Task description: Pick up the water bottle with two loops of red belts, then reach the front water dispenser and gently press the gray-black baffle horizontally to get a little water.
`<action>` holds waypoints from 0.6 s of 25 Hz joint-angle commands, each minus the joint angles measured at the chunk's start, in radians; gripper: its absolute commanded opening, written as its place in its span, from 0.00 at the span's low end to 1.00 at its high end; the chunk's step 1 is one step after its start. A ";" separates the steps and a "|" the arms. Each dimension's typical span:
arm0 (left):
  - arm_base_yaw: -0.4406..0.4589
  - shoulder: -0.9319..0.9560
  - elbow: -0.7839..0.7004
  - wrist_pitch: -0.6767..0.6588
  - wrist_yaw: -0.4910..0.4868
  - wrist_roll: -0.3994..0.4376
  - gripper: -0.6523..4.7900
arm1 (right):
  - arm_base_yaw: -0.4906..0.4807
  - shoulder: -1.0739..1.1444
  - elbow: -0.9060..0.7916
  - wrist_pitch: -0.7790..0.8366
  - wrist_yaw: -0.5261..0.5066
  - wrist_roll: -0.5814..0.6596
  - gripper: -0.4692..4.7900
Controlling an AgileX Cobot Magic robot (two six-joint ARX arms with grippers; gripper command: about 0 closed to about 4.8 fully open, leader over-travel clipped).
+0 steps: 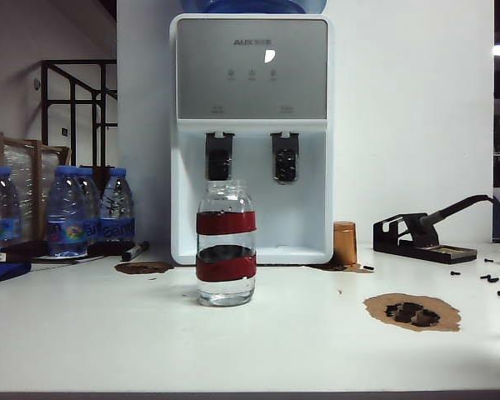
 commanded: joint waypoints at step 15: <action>0.001 0.851 0.576 0.469 0.225 -0.240 0.30 | 0.003 0.003 0.260 -0.135 0.089 0.101 0.09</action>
